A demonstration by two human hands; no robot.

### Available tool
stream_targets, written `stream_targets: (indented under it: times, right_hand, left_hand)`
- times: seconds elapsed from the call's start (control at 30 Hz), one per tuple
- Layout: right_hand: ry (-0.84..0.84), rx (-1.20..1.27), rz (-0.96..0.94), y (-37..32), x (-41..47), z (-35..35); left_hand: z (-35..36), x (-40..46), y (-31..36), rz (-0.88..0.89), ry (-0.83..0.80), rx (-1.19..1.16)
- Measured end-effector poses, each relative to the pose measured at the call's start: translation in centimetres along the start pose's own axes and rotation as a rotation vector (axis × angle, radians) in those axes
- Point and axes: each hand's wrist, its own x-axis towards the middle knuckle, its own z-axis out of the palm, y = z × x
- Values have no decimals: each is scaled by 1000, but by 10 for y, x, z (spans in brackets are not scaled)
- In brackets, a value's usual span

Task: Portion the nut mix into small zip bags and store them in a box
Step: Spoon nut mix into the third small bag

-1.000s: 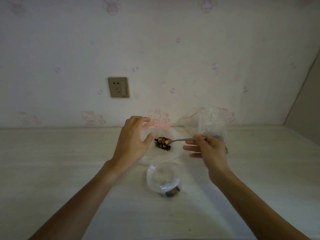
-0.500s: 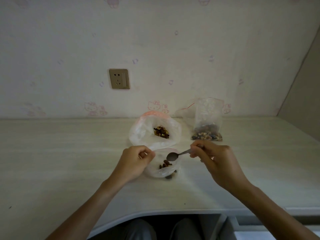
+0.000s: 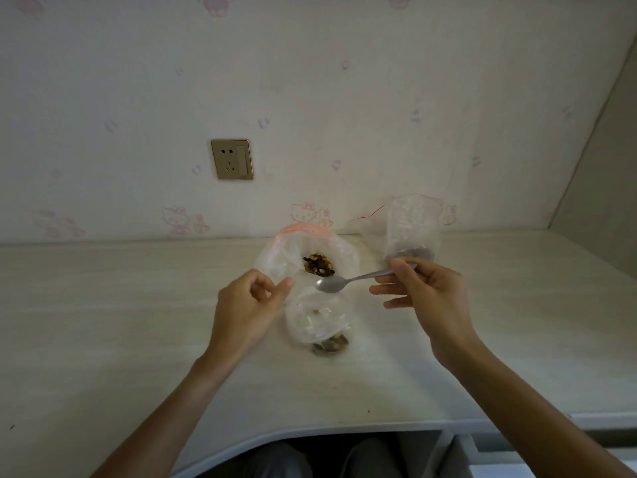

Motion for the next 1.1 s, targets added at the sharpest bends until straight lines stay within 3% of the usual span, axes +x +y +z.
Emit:
stream_targets:
  times: [0.07, 0.13, 0.2, 0.27, 0.4, 0.5, 0.6, 0.87, 1.1]
  right_hand:
    - [43, 51, 73, 4, 12, 5]
    - [77, 31, 95, 10, 25, 11]
    - [97, -10, 90, 17, 38, 20]
    - [95, -53, 75, 25, 50, 28]
    - [91, -164, 44, 46, 61, 42]
    - [66, -187, 43, 62, 64, 46]
    - [62, -164, 42, 72, 67, 51]
    - [192, -169, -39, 84, 77, 65]
    - [78, -348, -148, 92, 74, 69]
  left_hand:
    - [0, 9, -2, -2, 140, 29]
    - [2, 22, -4, -57, 159, 92]
    - [5, 39, -2, -165, 26, 129]
    - [9, 55, 5, -279, -94, 25]
    - [21, 72, 11, -402, -185, -194]
    - [36, 79, 7, -400, -208, -230]
    - [46, 82, 2, -384, -207, -123]
    - [37, 83, 5, -137, -205, 22]
    - [38, 75, 11, -69, -202, -65]
